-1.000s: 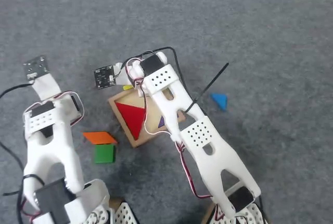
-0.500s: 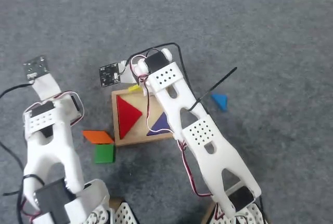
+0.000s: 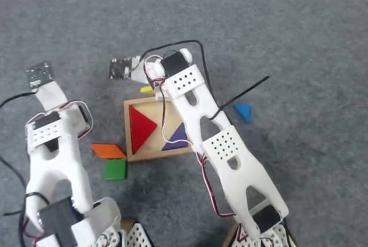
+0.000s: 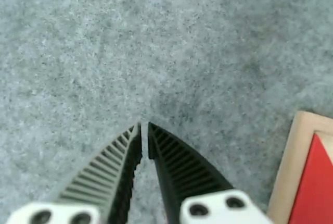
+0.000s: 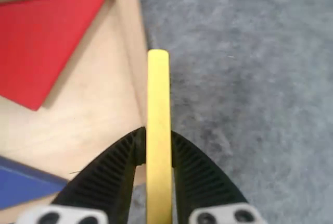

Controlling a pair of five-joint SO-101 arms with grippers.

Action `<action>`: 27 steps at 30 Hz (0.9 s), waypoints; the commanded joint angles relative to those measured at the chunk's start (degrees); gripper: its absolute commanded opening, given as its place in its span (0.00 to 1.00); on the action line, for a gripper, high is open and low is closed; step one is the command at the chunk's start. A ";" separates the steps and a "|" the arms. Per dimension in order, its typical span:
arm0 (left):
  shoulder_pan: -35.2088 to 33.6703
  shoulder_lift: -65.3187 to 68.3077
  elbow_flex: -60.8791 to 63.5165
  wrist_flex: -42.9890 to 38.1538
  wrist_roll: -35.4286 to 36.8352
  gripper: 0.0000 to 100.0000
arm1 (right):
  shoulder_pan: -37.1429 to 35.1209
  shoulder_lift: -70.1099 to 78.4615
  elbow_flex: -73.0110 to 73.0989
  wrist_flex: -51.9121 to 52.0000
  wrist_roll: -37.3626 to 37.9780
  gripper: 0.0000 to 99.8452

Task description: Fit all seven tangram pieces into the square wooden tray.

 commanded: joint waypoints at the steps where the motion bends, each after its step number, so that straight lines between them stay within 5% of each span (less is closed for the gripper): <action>1: -0.53 -2.55 -0.48 -1.32 -0.70 0.03 | 0.40 -8.22 -1.93 3.12 -6.68 0.01; 12: -0.53 -2.55 -0.48 -1.32 -0.70 0.03 | -1.10 -16.57 10.29 3.21 -30.42 0.01; 27: 0.62 -3.08 -0.13 -1.41 -0.88 0.01 | -3.65 -59.38 65.14 -6.37 -32.00 0.01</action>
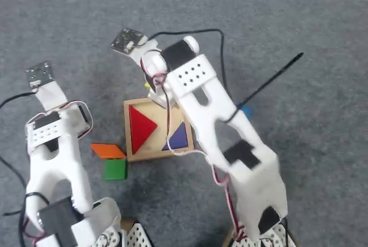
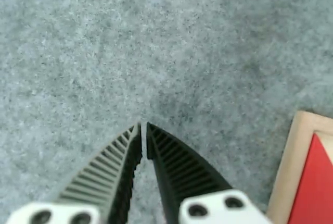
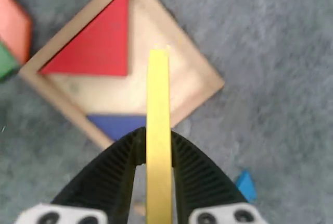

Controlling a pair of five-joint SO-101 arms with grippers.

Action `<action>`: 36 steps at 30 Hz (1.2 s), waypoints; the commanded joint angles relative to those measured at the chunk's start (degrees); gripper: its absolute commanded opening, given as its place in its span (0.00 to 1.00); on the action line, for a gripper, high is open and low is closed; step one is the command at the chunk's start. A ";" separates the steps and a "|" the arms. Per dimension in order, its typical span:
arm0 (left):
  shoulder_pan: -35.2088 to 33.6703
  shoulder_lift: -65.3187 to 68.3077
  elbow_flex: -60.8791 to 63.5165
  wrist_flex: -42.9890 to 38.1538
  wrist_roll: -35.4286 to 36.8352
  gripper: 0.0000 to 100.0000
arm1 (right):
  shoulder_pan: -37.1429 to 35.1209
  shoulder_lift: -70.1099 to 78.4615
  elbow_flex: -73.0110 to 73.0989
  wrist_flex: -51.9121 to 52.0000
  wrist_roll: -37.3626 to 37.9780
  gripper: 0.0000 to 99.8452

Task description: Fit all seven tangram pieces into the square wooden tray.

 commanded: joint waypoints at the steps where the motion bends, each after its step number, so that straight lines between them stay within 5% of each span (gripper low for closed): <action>1: 0.88 -3.16 0.31 -1.67 -0.88 0.01 | -1.10 -13.14 14.15 -7.60 -0.70 0.01; 11: 5.10 -27.25 21.05 -15.21 -5.19 0.01 | -2.77 -30.46 48.35 -33.98 -2.37 0.01; 17: 5.10 -38.59 30.37 -22.07 -5.10 0.01 | -3.74 -23.25 49.23 -43.47 -5.98 0.01; 26: 5.36 -38.77 35.30 -32.26 -5.10 0.01 | -7.60 -15.87 48.62 -50.24 -3.08 0.01; 36: 5.36 -38.77 35.82 -33.41 -5.10 0.01 | -6.29 -10.24 47.30 -54.64 -0.70 0.01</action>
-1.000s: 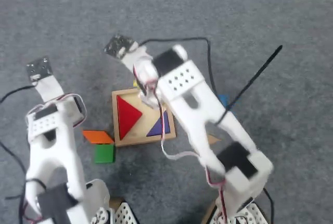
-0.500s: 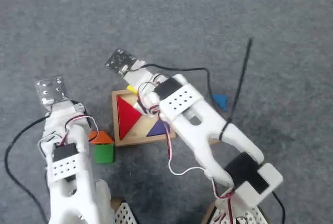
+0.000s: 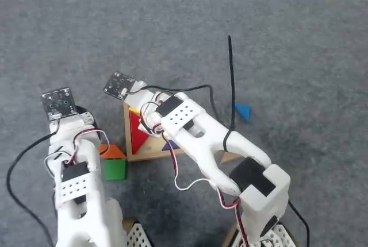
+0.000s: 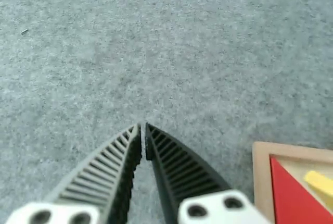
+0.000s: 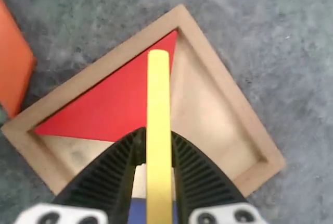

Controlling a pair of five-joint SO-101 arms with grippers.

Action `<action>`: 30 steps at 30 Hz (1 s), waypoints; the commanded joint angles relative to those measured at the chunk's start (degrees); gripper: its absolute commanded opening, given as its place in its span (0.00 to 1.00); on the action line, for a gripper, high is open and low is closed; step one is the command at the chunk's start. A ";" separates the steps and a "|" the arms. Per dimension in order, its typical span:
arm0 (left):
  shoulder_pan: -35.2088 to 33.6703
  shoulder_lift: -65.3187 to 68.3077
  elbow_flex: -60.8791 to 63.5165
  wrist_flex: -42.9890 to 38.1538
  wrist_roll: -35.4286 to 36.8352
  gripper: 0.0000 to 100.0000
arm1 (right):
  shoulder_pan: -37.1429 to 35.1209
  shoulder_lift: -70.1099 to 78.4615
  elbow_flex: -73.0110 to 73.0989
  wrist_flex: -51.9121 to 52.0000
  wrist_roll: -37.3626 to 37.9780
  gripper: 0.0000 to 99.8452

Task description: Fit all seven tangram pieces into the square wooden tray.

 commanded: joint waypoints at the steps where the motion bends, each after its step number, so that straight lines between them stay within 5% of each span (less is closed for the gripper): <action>1: 0.44 -1.85 -0.40 -1.58 -0.62 0.01 | 0.75 -0.40 -2.64 -1.45 0.79 0.01; 30: 0.09 -1.93 -0.48 -1.49 -0.70 0.01 | 2.59 9.63 -17.14 7.16 0.88 0.01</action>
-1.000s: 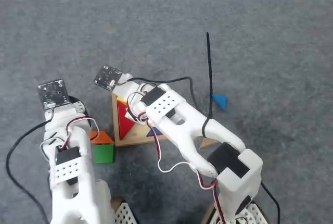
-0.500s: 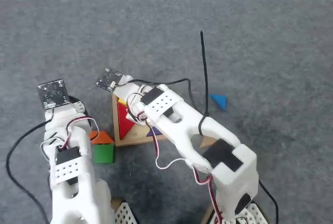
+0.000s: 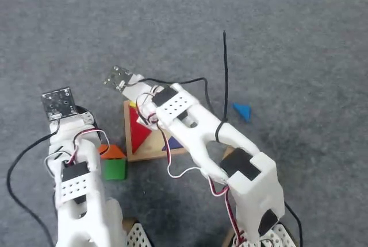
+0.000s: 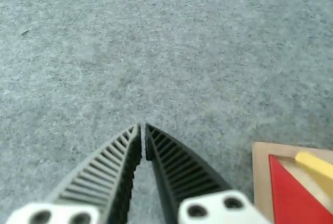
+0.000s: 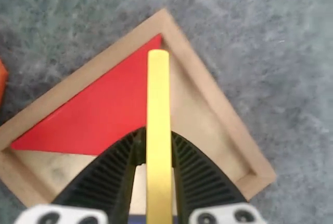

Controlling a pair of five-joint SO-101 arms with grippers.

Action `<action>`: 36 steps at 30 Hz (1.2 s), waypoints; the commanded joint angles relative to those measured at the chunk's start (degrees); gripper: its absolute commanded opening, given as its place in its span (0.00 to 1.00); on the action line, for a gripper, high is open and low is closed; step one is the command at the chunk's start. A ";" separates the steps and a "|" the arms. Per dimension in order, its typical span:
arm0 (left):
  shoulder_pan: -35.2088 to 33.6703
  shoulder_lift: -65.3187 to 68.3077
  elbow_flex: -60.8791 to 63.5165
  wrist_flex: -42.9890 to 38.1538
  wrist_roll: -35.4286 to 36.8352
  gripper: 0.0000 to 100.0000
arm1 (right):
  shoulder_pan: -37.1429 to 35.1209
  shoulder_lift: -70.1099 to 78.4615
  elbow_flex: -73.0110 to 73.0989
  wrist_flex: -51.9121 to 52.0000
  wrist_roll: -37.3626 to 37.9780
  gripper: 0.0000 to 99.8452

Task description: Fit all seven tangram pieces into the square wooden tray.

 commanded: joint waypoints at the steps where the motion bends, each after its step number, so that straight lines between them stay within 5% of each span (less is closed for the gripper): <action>1: 0.09 -1.93 -0.48 -1.49 -0.70 0.01 | 1.36 0.57 -5.01 1.89 0.70 0.01; 8: 0.09 -1.93 -0.48 -1.49 -0.70 0.01 | 1.27 5.93 -10.81 5.41 0.70 0.02; 15: 0.09 -1.93 -0.48 -1.49 -0.70 0.01 | 0.66 8.48 -15.56 9.36 0.79 0.18; 36: 0.09 -1.93 -0.48 -1.49 -0.70 0.01 | 8.31 1.71 -15.82 10.07 3.08 0.18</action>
